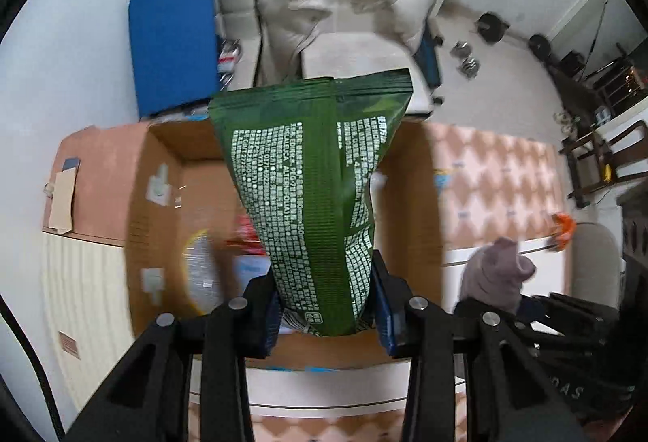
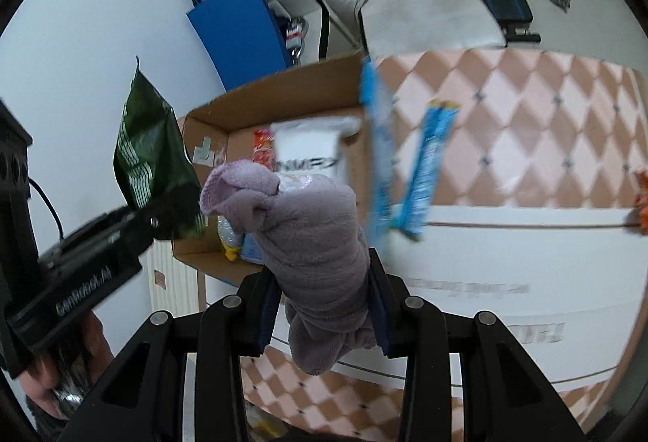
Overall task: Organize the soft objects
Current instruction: 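Lower the green bag and lilac cloth into the box and release both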
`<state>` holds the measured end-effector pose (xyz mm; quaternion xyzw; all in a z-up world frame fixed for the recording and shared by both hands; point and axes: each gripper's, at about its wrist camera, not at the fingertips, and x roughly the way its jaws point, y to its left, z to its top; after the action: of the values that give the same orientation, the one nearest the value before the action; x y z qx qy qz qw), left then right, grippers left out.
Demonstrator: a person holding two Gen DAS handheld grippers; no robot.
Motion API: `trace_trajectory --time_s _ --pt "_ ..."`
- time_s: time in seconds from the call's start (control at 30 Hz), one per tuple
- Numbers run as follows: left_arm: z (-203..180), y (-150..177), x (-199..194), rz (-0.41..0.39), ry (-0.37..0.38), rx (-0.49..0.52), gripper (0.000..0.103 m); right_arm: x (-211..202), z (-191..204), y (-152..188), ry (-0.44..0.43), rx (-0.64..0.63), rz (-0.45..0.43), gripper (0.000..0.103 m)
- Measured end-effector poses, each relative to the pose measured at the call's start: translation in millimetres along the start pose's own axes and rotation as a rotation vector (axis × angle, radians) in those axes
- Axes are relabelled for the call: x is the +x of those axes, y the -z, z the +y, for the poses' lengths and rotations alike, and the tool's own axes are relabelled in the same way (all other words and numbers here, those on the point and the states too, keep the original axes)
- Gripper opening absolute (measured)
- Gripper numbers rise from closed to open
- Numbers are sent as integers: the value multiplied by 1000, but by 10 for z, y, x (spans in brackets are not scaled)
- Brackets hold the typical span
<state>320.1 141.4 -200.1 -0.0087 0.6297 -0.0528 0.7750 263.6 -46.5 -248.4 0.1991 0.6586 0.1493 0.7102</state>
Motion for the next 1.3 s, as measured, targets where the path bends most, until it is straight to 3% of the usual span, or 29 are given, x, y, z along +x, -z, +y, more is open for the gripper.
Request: trace_trajectory --time_s 0.2,0.5,0.6,0.63,0.67,0.73,0.77,0.8,0.9,0.97,1.3 --pt "611 -240 458 113 -8 -20 35 728 394 -173 59 67 61 41" --pt "1139 -487 1046 230 -11 -57 38 1394 485 -180 165 139 125 41" --pt "1249 -502 1180 289 18 -104 45 1551 501 -167 212 139 156 45" --pt "1267 -494 1188 293 33 -116 46 1603 508 -158 217 137 173 53" --pt "1273 -484 1182 287 42 -121 49 1640 531 -150 218 131 182 61" --pt "1267 -475 1150 268 36 -108 66 1634 587 -141 237 111 166 101" --pt "1252 -463 1113 253 35 -95 79 1612 598 -143 249 103 158 103" --pt "1232 -448 1064 237 30 -80 85 1593 626 -137 264 98 148 103" --pt "1218 -405 947 221 40 -71 85 1538 662 -118 277 102 128 103" --pt "1233 -374 868 207 46 -74 91 1514 699 -123 296 96 118 103" --pt "1184 94 349 71 -28 -28 99 1181 810 -91 420 19 44 103"
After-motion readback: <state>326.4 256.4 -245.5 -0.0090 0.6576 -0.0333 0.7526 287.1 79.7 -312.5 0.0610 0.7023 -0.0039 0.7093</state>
